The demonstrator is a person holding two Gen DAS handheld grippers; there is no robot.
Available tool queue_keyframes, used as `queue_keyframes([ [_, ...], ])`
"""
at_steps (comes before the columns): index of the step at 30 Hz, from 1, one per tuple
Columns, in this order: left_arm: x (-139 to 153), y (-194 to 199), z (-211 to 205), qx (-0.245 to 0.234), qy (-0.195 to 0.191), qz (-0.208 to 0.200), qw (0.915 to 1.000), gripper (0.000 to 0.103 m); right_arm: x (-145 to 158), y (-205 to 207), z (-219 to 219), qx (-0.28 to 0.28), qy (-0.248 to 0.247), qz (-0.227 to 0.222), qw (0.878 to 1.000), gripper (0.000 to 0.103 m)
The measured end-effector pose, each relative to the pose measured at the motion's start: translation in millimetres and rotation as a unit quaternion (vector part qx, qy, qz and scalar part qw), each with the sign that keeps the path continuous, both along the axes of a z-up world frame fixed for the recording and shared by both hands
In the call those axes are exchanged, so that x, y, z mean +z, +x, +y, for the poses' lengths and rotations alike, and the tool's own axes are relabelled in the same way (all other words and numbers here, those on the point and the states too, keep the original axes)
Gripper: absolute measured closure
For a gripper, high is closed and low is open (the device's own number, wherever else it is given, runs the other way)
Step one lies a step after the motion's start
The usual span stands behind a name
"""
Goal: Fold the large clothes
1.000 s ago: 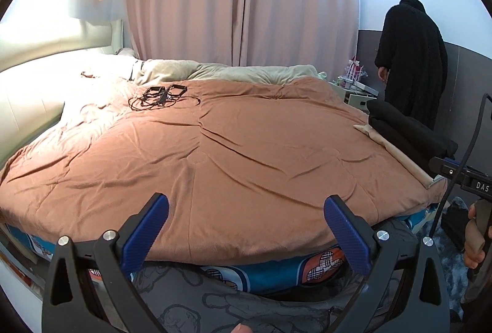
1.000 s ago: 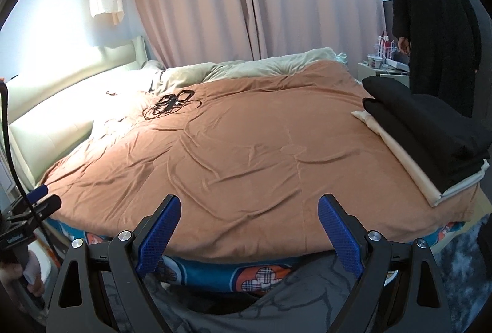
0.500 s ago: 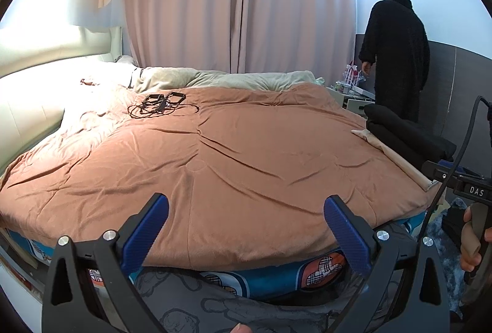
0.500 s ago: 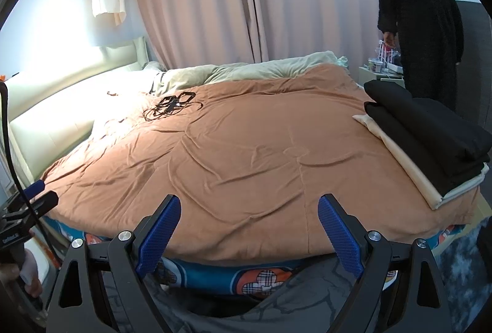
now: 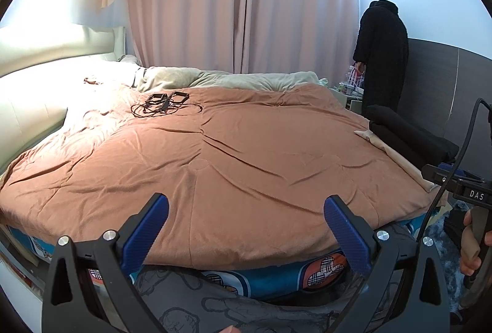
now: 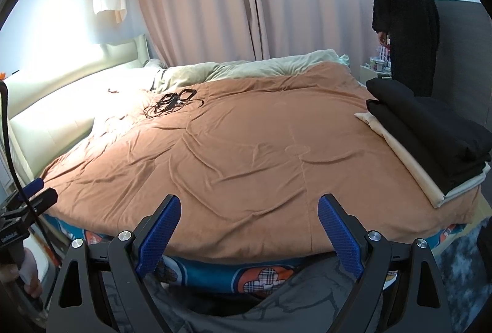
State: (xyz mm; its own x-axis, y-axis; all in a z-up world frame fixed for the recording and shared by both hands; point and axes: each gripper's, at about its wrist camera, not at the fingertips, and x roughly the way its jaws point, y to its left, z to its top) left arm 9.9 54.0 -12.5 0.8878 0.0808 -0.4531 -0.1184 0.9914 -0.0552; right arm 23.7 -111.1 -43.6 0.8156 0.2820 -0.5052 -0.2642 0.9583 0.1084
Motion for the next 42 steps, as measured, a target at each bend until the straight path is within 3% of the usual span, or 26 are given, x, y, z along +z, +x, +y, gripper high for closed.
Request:
queue_keyframes([
  [42, -4.4, -2.9, -11.0, -0.007, 0.002, -0.003, 1.0, 0.0, -5.5, 0.7, -1.1, 0.002, -0.004, 0.007, 1.0, 0.012],
])
